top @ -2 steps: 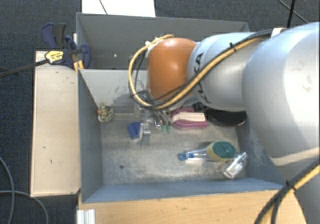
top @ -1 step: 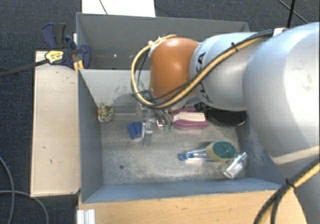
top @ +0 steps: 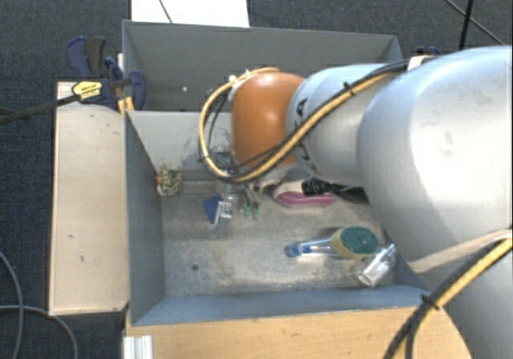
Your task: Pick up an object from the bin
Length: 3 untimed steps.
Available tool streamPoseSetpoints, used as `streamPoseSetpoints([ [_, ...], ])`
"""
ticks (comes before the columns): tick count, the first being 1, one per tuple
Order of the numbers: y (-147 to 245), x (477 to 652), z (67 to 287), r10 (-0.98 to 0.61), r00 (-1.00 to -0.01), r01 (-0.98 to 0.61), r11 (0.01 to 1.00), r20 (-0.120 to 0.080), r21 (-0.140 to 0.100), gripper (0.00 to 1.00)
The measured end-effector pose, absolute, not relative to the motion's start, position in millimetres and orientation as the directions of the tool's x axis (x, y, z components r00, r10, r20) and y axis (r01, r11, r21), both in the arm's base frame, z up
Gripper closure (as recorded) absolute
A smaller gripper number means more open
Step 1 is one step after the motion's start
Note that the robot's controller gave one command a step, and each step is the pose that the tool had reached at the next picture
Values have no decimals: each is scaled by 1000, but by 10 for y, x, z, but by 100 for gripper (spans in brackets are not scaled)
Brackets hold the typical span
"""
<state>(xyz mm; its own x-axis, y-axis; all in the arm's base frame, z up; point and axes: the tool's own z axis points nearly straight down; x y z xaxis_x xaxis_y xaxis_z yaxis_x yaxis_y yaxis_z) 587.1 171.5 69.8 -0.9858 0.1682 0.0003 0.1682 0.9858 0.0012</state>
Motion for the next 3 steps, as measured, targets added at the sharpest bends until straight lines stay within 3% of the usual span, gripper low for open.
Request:
streamPoseSetpoints([
  [1, 1717, 5878, 705, 171, -985, 171, 985, -1, 3, 0],
  [2, 1716, 5881, 710, 174, -985, 174, 985, -2, 3, 100],
  [3, 1721, 5898, 1033, 175, -984, 175, 985, -6, 4, 100],
])
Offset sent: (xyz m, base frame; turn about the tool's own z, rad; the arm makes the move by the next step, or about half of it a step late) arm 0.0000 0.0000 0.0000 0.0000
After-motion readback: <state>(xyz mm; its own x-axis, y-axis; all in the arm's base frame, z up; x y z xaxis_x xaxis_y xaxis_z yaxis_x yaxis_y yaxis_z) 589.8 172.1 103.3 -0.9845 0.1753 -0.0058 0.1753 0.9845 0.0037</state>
